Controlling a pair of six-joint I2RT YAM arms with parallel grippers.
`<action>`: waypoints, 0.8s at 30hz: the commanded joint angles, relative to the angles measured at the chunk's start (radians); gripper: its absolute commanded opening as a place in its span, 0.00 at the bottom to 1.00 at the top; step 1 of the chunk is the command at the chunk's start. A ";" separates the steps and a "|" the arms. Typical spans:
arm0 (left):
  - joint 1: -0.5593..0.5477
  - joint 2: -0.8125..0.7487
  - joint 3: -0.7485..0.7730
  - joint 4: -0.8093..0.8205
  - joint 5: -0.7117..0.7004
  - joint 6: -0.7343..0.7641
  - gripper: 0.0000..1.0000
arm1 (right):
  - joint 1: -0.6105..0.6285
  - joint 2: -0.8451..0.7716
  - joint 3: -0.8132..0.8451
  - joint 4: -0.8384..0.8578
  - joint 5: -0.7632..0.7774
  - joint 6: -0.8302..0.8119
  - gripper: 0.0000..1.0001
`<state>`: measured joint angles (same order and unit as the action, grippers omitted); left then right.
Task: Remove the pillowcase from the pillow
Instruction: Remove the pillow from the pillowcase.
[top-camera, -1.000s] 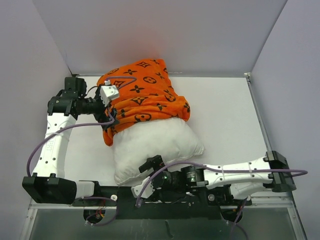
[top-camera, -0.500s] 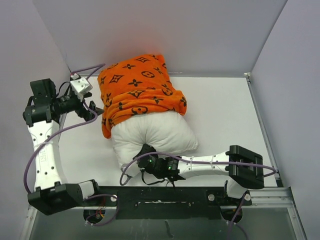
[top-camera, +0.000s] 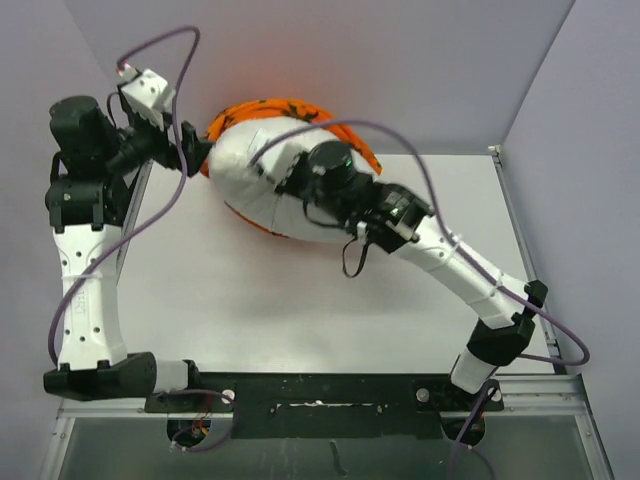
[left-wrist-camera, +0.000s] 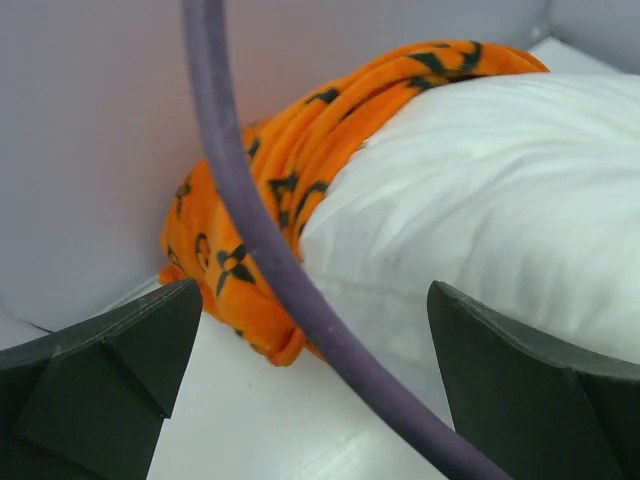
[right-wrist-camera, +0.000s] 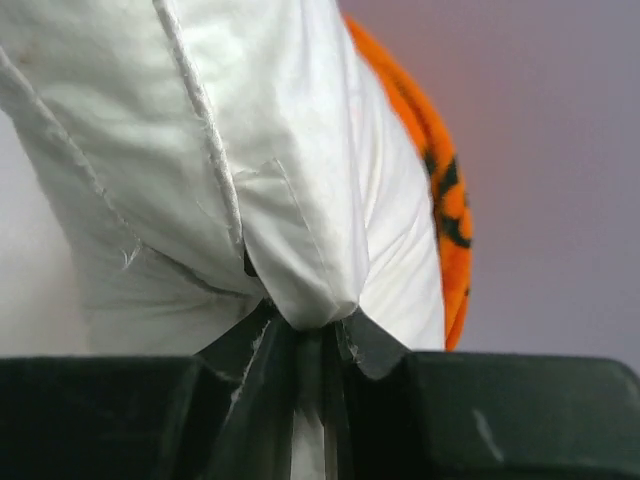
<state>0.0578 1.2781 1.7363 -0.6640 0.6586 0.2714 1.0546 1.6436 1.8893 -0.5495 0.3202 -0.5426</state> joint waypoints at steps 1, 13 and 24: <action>-0.009 0.135 0.360 -0.044 -0.119 -0.180 0.98 | -0.124 0.043 0.484 -0.108 -0.044 0.213 0.00; -0.010 0.178 0.548 -0.076 0.447 -0.272 0.98 | -0.350 0.005 0.511 0.008 -0.230 0.497 0.00; -0.217 0.109 0.269 0.070 0.319 -0.239 0.98 | -0.397 0.044 0.519 0.043 -0.408 0.656 0.00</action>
<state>-0.0761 1.3727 1.9915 -0.6811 1.0634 -0.0025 0.6601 1.6997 2.3726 -0.7113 -0.0162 0.0143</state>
